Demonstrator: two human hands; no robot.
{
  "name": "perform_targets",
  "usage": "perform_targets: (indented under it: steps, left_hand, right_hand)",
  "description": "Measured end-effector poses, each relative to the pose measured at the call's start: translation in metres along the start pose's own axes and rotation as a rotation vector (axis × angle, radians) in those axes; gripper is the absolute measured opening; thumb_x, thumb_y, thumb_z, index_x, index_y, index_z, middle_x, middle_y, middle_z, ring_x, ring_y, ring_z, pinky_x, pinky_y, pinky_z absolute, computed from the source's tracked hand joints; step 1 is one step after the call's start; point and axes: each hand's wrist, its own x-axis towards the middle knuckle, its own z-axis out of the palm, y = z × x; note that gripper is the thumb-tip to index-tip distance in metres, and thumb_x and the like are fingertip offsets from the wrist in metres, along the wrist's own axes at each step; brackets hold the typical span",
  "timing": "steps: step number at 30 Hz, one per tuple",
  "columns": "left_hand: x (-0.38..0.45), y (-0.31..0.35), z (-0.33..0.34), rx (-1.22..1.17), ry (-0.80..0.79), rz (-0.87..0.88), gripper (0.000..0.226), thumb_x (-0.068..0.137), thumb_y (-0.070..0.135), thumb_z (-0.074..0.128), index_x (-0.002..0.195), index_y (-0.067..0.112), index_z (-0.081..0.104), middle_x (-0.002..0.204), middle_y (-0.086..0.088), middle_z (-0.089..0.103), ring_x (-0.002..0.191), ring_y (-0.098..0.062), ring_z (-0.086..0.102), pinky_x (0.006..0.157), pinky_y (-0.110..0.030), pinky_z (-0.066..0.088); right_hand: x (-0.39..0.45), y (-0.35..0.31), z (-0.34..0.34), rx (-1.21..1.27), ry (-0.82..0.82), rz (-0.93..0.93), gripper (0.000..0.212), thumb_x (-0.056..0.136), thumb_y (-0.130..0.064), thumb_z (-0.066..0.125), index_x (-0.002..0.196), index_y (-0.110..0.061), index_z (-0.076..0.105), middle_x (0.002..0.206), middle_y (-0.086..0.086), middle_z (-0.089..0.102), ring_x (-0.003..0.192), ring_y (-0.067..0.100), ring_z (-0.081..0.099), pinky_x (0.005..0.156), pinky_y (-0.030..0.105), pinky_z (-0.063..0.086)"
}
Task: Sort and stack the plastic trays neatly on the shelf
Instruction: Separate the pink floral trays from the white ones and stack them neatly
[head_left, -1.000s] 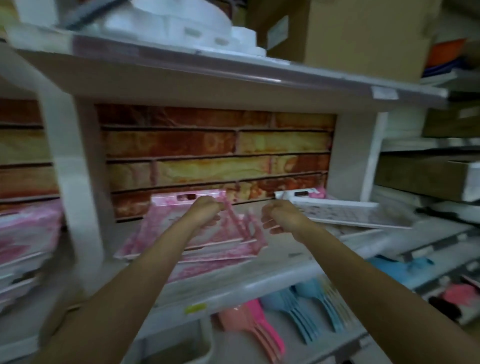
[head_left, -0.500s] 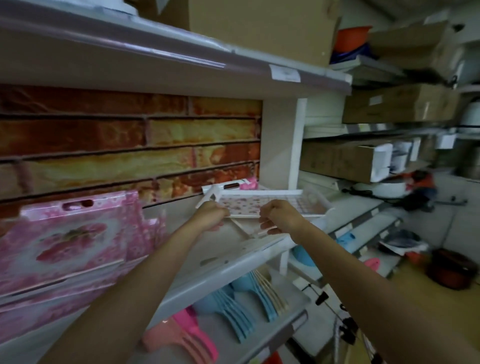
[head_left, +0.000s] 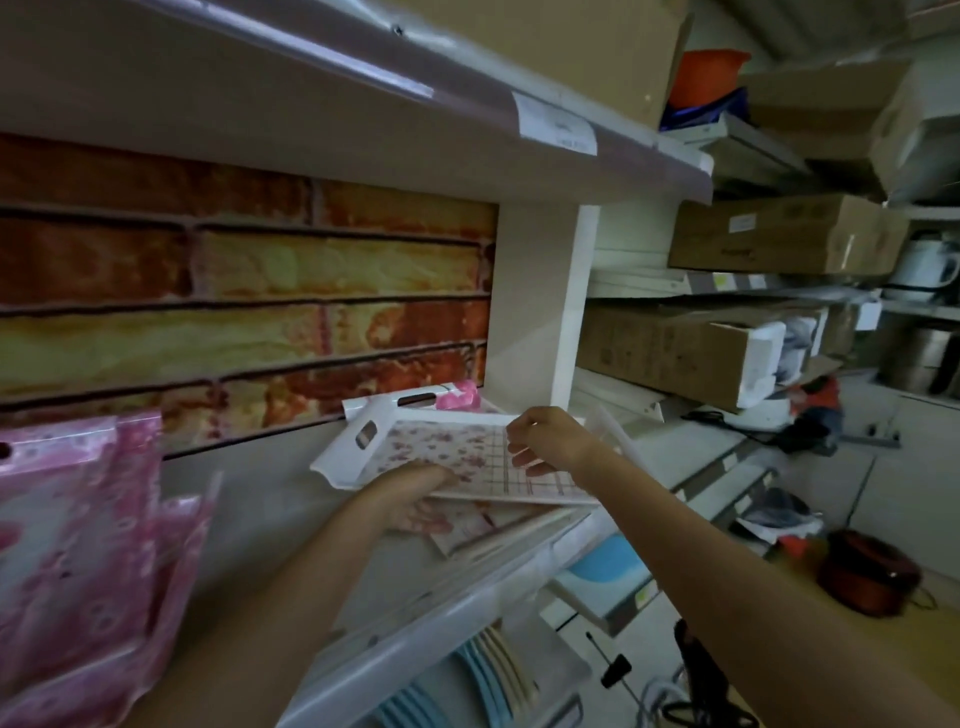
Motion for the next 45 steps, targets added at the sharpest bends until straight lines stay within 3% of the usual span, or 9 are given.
perform_targets:
  steps: [9,15,21,24,27,29,32,40,45]
  left_hand:
    - [0.037,0.015,-0.029,-0.129,0.131,0.067,0.030,0.086,0.005,0.054,0.116,0.001,0.053,0.092,-0.017,0.065,0.071,-0.027,0.065,0.051,-0.027,0.058]
    - [0.048,0.017,-0.033,-0.093,0.262,0.120,0.036,0.087,-0.005,0.054,0.123,-0.003,0.049,0.114,-0.021,0.061,0.093,-0.033,0.062,0.073,-0.042,0.055]
    - [0.055,0.022,-0.035,-0.181,0.431,0.182,0.027,0.078,-0.020,0.044,0.093,-0.003,0.058,0.092,-0.019,0.064,0.081,-0.033,0.064,0.069,-0.045,0.059]
    - [0.057,0.023,-0.036,-0.216,0.551,0.225,0.022,0.062,-0.008,0.051,0.072,0.011,0.049,0.101,-0.022,0.063,0.098,-0.036,0.063,0.087,-0.055,0.054]
    - [0.059,0.021,-0.028,-0.162,0.641,0.173,0.028,0.073,-0.013,0.049,0.072,0.014,0.042,0.096,-0.016,0.056,0.107,-0.034,0.056,0.094,-0.049,0.049]
    - [0.056,0.021,-0.019,-0.160,0.694,0.147,0.028,0.080,-0.014,0.045,0.099,0.005,0.046,0.106,-0.018,0.053,0.115,-0.035,0.051,0.089,-0.042,0.049]
    - [0.054,0.020,-0.012,-0.201,0.761,0.145,0.054,0.087,-0.008,0.044,0.138,-0.005,0.027,0.131,-0.021,0.047,0.123,-0.037,0.048,0.085,-0.035,0.045]
    - [0.008,0.029,-0.005,-0.267,0.895,0.225,0.025,0.092,-0.005,0.039,0.113,-0.004,0.051,0.090,-0.015,0.060,0.069,-0.022,0.055,0.053,-0.029,0.045]
    - [-0.039,0.015,-0.018,-0.267,1.036,0.237,0.035,0.088,-0.009,0.041,0.121,-0.012,0.051,0.101,-0.015,0.060,0.092,-0.029,0.056,0.074,-0.031,0.049]
  right_hand:
    - [0.060,-0.007,0.005,-0.132,-0.070,-0.001,0.010,0.095,-0.011,0.048,0.100,-0.006,0.054,0.099,0.012,0.058,0.079,0.020,0.059,0.063,0.024,0.048]
    - [0.095,0.006,-0.013,-0.292,-0.116,0.026,0.031,0.093,-0.012,0.051,0.120,0.002,0.055,0.104,0.012,0.057,0.092,0.023,0.056,0.076,0.030,0.049]
    - [0.123,0.021,-0.030,-0.585,-0.216,0.010,0.039,0.092,-0.021,0.054,0.126,-0.002,0.054,0.089,0.005,0.052,0.080,0.015,0.050,0.070,0.022,0.042]
    - [0.132,0.031,-0.043,-0.683,-0.289,0.030,0.043,0.093,-0.028,0.053,0.128,-0.005,0.051,0.079,-0.003,0.046,0.074,0.011,0.047,0.064,0.019,0.039]
    - [0.137,0.045,-0.055,-0.626,-0.416,0.126,0.050,0.090,-0.036,0.057,0.132,-0.009,0.048,0.099,0.003,0.055,0.090,0.019,0.054,0.079,0.028,0.049]
    - [0.139,0.051,-0.060,-0.611,-0.479,0.146,0.049,0.088,-0.039,0.059,0.129,-0.013,0.047,0.118,0.010,0.058,0.102,0.024,0.057,0.092,0.035,0.051]
    - [0.141,0.056,-0.064,-0.537,-0.524,0.139,0.046,0.087,-0.034,0.061,0.124,-0.009,0.051,0.111,0.016,0.062,0.083,0.020,0.056,0.077,0.030,0.049]
    - [0.145,0.072,-0.053,-0.143,-0.428,0.174,0.026,0.088,-0.021,0.062,0.103,-0.012,0.044,0.079,0.010,0.047,0.063,0.017,0.043,0.060,0.027,0.039]
    - [0.129,0.051,-0.032,-0.041,-0.527,0.044,0.031,0.089,-0.006,0.057,0.119,0.001,0.055,0.104,0.019,0.065,0.086,0.029,0.062,0.081,0.041,0.054]
